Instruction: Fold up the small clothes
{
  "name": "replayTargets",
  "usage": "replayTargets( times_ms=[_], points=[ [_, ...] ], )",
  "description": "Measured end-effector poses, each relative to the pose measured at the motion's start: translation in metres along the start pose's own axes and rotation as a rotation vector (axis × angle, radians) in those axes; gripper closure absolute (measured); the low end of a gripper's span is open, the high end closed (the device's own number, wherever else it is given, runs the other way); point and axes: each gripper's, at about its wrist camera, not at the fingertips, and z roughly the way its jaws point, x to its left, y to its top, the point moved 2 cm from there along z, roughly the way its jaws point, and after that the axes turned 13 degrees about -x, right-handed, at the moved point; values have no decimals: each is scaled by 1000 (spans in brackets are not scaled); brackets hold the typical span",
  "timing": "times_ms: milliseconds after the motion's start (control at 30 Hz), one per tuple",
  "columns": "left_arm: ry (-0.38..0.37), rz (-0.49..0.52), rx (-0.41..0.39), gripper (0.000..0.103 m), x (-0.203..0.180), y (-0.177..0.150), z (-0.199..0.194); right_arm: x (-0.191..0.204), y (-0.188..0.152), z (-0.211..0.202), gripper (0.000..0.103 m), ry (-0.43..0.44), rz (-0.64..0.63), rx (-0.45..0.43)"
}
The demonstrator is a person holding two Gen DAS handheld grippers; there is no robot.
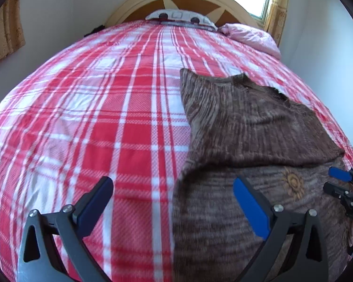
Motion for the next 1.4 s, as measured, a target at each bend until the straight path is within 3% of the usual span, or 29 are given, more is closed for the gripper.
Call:
replayTargets(
  times_ms=[267, 767, 1100, 1400],
  points=[
    [-24, 41, -7, 0, -9, -25, -38, -11, -30, -34, 43, -16, 42, -26],
    [-79, 14, -3, 0, -9, -86, -112, -35, -96, -120, 43, -38, 155, -65],
    [-99, 79, 32, 14, -17, -114, -130, -42, -132, -159, 43, -59, 194, -35],
    [-78, 120, 26, 16, -16, -130, -152, -52, -172, -196, 43, -66, 291, -5]
  ],
)
